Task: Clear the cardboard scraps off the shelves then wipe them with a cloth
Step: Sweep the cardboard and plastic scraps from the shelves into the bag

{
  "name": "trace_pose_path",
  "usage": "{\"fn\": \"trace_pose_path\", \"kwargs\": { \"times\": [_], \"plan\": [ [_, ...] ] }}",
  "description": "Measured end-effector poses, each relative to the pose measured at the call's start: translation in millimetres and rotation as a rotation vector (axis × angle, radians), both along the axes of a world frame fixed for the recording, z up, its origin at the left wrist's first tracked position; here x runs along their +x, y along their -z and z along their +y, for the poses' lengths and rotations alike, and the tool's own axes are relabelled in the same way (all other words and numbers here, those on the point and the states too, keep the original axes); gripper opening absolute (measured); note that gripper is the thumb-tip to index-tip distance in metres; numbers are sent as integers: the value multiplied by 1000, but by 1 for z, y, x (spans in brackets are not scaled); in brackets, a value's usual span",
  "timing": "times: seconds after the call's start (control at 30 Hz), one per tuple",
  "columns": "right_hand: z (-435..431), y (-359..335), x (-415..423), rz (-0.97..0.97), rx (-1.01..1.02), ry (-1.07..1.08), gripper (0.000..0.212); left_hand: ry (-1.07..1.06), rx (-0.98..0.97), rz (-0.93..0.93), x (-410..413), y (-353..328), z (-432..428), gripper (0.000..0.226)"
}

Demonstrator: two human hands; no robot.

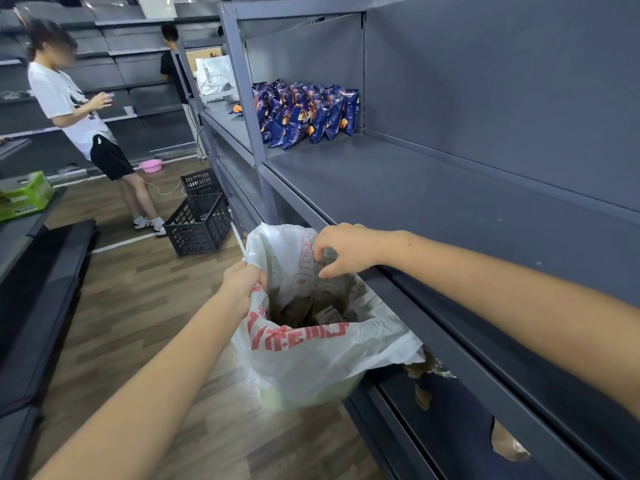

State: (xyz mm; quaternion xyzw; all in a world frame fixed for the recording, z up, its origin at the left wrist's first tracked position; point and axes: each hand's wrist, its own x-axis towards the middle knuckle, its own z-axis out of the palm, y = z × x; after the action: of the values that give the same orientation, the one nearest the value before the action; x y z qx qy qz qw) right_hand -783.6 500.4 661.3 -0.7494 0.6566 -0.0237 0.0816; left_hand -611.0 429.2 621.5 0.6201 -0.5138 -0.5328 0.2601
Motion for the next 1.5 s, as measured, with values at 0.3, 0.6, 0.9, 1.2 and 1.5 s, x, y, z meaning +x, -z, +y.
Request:
{"fn": "trace_pose_path", "kwargs": {
  "times": [0.3, 0.6, 0.9, 1.2, 1.5],
  "plan": [
    [13, 1, 11, 44, 24, -42, 39, -34, -16, 40, -1, 4, 9, 72],
    [23, 2, 8, 49, 25, -18, 36, -8, -27, 53, 2, 3, 17, 60],
    [21, 6, 11, 29, 58, -4, 37, -40, -17, 81, 3, 6, 11, 62],
    [17, 19, 28, 2, 152, -50, 35, -37, -8, 92, 10, 12, 7, 69],
    [19, 37, 29, -24, 228, -44, 31, -62, -8, 53, 12, 16, 10, 56]
  ]
}}
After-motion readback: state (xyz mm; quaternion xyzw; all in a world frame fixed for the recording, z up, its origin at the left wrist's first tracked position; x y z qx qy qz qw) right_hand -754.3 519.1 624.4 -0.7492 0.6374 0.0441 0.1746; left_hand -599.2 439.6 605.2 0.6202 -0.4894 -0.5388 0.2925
